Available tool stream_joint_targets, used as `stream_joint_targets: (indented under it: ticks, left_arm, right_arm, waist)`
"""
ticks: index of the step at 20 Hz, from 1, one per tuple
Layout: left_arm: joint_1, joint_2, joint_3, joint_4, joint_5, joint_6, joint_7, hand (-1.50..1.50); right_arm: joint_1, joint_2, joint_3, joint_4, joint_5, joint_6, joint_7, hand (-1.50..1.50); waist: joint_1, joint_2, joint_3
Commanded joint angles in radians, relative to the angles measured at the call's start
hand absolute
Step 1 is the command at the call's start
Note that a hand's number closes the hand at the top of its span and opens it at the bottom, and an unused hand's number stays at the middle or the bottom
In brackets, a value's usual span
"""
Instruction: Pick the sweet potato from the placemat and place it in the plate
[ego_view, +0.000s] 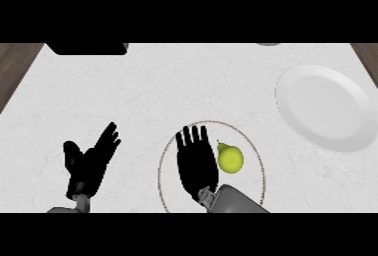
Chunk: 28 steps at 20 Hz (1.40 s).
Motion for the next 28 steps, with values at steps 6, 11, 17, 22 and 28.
stream_joint_targets:
  ticks: [6,11,17,22,28]
  left_arm:
    - [0.055,-0.033,-0.027,-0.041,-0.042,0.01,0.021,0.0]
    - [-0.029,-0.009,0.067,0.06,0.004,-0.062,0.013,0.0]
    - [0.019,-0.048,0.025,-0.011,-0.041,-0.017,0.017,0.0]
    - [0.012,-0.045,0.024,-0.021,-0.034,-0.015,0.034,0.0]
    - [-0.003,-0.041,0.004,-0.043,-0.041,-0.03,0.047,0.0]
  right_arm:
    - [-0.031,-0.035,0.029,0.171,0.053,-0.03,-0.15,1.5]
    - [-0.042,0.005,-0.006,0.116,0.112,0.017,-0.146,1.5]
    - [0.041,-0.009,0.058,0.018,0.187,-0.159,-0.198,1.5]
    - [-0.11,0.005,-0.336,0.077,0.134,-0.401,0.117,1.5]
    - [-0.255,0.005,-0.546,0.122,0.259,-0.629,0.464,1.5]
  waist:
    - [0.003,0.004,-0.003]
    - [-0.003,0.003,-0.004]
    - [-0.006,0.002,-0.003]
    - [-0.013,0.016,0.001]
    - [0.025,0.021,-0.002]
